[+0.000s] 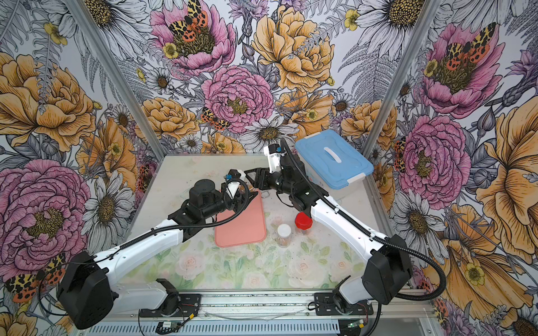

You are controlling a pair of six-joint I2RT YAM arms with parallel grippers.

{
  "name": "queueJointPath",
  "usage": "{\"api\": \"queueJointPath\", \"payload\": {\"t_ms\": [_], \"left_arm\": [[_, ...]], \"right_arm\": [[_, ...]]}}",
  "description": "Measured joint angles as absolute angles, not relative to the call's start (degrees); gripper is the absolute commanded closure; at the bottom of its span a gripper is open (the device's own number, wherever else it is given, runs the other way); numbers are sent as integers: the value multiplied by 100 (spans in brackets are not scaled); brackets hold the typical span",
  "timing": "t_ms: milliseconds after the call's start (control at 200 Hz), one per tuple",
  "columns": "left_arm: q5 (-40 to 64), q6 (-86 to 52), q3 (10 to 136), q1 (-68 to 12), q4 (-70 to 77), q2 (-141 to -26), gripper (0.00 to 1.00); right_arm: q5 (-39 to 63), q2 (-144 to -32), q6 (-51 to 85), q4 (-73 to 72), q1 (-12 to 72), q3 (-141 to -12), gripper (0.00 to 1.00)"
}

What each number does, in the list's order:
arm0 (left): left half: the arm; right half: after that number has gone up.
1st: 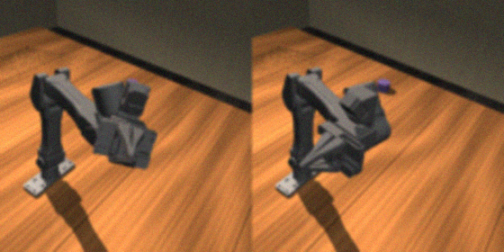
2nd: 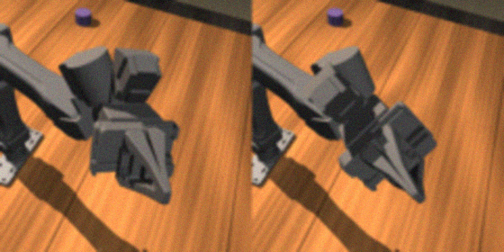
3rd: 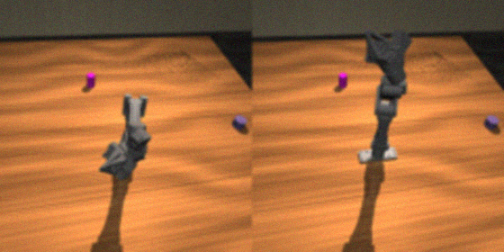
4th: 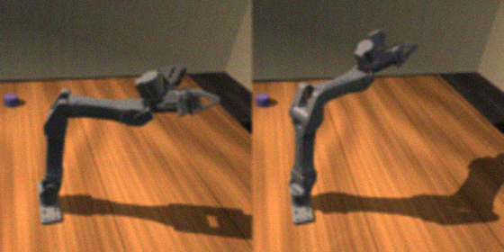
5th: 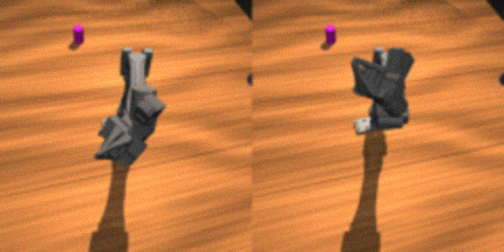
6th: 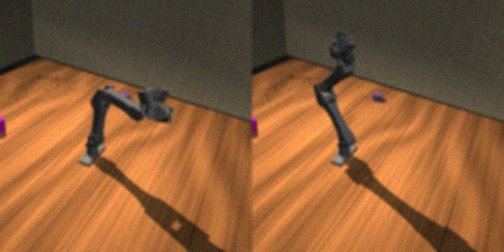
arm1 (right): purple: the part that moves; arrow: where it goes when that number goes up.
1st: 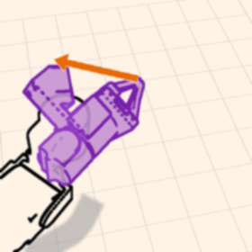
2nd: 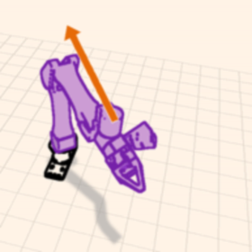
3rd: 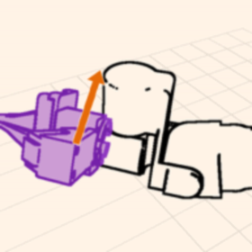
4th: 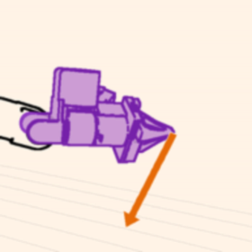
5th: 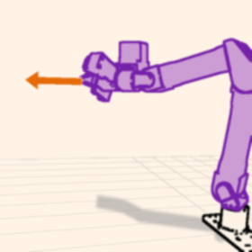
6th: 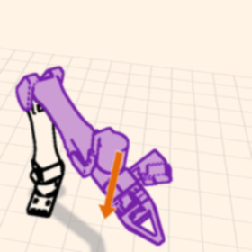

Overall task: Pour the candies out of the jar
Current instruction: Unscrew the lid from the jar.

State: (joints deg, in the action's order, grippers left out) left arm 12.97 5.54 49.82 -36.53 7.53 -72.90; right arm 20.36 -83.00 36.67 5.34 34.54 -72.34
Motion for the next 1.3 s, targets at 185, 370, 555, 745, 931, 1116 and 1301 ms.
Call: {"api": "queueJointPath", "payload": {"t_ms": [185, 370, 555, 745, 931, 1116, 1301], "left_arm": [[1903, 440, 4974, -3369, 893, -7290, 100], [3393, -25, 4901, -2919, 1319, -7286, 100], [4359, -467, 4912, -2801, 1551, -7284, 100], [4727, -613, 4960, -2799, 1680, -7284, 100], [4613, -611, 4960, -2812, 1680, -7284, 100], [3962, -561, 4958, -2867, 1594, -7216, 100], [3057, -314, 4950, -3055, 1437, -7061, 100]], "right_arm": [[2193, -8300, 3658, 497, 3439, -7310, 65], [3273, -8296, 3199, 84, 3315, -7288, 66], [4121, -8184, 2810, -143, 3188, -7223, 67], [4311, -8027, 2532, -54, 3177, -7223, 58], [4340, -8018, 2582, -1, 3142, -7223, 14], [4082, -7749, 2869, 23, 2961, -7129, 5], [2794, -7384, 3085, 167, 2928, -7129, 7]]}}
